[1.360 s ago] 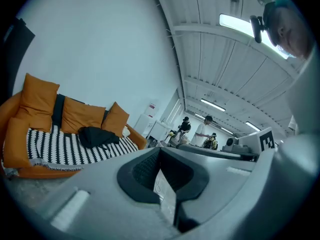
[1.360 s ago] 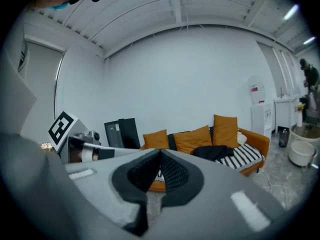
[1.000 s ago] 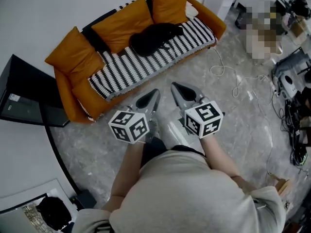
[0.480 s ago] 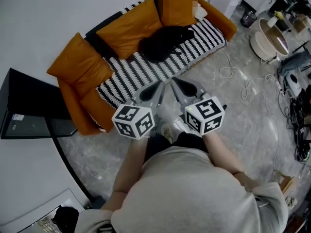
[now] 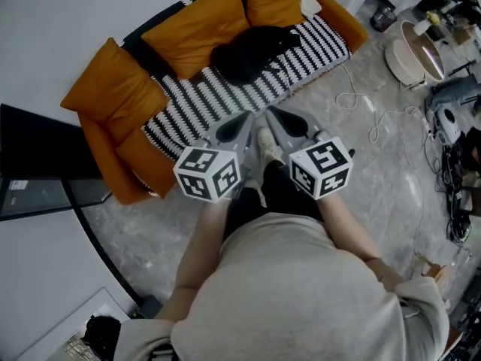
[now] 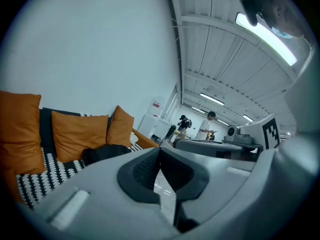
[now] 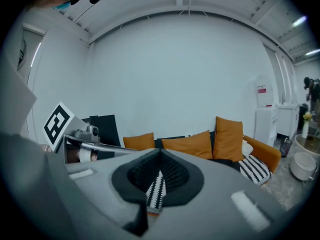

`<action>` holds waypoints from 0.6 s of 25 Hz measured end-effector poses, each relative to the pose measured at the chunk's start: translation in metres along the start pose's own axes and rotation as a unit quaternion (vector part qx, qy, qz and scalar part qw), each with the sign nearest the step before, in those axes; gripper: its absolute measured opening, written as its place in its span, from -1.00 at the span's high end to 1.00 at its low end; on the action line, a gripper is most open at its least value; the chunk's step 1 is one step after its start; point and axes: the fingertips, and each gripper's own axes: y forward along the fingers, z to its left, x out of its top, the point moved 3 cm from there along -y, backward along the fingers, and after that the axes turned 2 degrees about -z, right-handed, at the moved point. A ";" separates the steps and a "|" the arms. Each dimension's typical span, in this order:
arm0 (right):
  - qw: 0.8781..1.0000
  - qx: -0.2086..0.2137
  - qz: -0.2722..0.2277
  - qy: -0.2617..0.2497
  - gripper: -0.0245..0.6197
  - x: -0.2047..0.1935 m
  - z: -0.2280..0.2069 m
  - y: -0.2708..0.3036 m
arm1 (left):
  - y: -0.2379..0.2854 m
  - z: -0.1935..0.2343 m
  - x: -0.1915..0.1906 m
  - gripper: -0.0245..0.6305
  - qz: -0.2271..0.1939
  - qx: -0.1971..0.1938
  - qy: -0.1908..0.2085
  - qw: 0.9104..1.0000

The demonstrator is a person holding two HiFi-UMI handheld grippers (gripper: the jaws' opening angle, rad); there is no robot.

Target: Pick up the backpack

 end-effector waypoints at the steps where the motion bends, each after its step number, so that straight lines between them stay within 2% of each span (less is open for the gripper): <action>1: 1.000 0.004 -0.002 -0.001 0.92 0.003 -0.002 0.005 | 0.003 0.003 0.003 0.91 -0.003 0.002 -0.003 1.000; 8: 1.000 0.029 -0.007 -0.009 0.92 0.017 -0.029 0.056 | 0.029 0.038 0.029 0.91 -0.024 0.028 -0.005 0.999; 15: 0.999 0.038 -0.007 -0.011 0.92 0.038 -0.095 0.115 | 0.096 0.089 0.064 0.91 -0.024 0.047 0.003 0.999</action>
